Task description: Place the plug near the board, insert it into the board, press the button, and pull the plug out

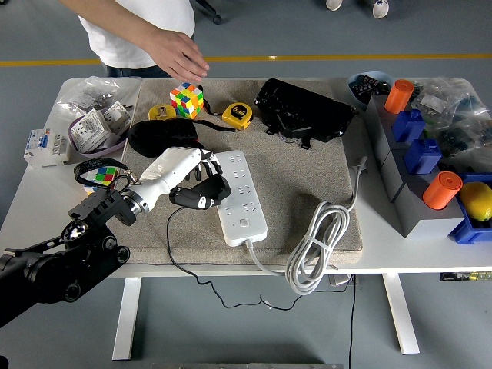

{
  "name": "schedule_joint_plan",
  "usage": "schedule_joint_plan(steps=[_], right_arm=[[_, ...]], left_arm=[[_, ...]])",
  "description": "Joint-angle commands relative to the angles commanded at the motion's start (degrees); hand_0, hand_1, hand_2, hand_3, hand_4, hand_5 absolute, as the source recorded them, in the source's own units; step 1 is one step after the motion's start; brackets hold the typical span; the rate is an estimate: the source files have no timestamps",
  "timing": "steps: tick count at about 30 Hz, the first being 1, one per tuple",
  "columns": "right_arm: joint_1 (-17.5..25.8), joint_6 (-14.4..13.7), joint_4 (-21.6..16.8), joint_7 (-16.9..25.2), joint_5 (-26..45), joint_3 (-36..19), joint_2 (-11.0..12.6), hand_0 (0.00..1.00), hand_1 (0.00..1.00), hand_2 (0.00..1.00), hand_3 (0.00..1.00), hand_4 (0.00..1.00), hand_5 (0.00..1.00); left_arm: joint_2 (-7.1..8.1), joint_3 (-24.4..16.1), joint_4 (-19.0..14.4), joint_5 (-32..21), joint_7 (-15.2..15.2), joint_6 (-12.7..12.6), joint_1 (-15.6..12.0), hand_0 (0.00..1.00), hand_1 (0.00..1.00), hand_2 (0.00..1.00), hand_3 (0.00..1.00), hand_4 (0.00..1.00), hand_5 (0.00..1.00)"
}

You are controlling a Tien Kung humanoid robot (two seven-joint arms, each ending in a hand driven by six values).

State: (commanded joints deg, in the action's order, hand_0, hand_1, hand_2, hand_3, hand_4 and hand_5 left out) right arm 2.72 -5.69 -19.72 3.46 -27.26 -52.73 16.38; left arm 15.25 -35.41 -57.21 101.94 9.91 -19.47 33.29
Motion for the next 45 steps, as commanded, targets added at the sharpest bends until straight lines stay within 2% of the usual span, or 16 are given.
schedule_joint_plan(steps=[9, 27, 45], right_arm=[[-0.1, 0.0, 0.0, 0.0, 0.0, -0.2, 0.0, 0.645, 0.666, 0.636, 0.555, 0.996, 0.54], [-0.1, 0.0, -0.1, 0.2, -0.1, -0.4, 0.0, 0.645, 0.666, 0.636, 0.554, 0.997, 0.54], [-0.2, 0.0, -0.2, 0.2, -0.4, -0.7, 0.0, 0.645, 0.666, 0.635, 0.554, 0.997, 0.538]], left_arm=[[0.01, 0.4, 0.5, 0.1, -0.1, -0.1, 0.4, 0.258, 0.383, 0.42, 0.517, 0.818, 0.002], [0.31, 2.1, 1.5, 0.4, 0.9, 1.3, 1.6, 0.262, 0.398, 0.425, 0.515, 0.813, 0.002], [0.11, 3.4, 3.5, -2.2, 2.2, 2.6, 3.2, 0.263, 0.403, 0.428, 0.511, 0.806, 0.003]])
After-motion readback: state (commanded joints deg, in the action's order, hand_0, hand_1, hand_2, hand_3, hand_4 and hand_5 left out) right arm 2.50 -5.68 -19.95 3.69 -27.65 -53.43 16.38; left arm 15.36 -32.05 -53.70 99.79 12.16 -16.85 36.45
